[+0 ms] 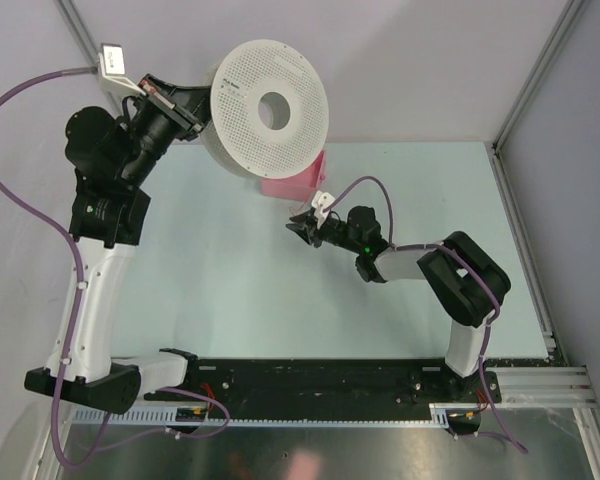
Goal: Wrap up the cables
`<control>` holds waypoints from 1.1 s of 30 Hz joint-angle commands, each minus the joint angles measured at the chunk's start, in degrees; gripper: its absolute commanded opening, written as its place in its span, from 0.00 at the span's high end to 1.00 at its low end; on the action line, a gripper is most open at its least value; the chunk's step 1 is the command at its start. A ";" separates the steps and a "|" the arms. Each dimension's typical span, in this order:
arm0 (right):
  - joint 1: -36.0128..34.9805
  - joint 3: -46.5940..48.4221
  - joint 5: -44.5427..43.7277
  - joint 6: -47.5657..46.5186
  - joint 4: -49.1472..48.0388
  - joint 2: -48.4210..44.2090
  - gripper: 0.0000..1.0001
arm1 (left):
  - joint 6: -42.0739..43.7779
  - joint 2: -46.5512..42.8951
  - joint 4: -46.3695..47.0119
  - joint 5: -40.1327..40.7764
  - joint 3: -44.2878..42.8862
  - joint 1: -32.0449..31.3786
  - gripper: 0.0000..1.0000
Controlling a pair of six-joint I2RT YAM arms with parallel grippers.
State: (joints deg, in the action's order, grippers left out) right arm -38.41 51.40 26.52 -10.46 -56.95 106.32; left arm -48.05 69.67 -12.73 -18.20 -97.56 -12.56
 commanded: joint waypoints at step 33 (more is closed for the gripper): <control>-12.21 11.72 -6.89 -50.91 72.88 -35.82 1.00 | 23.01 15.58 -8.42 41.35 18.16 -15.20 1.00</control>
State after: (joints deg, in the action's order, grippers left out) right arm -50.98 57.12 24.97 -55.35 13.56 71.77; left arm -28.62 85.78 -24.82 20.36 -81.28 -25.67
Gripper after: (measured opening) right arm 0.010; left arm 0.047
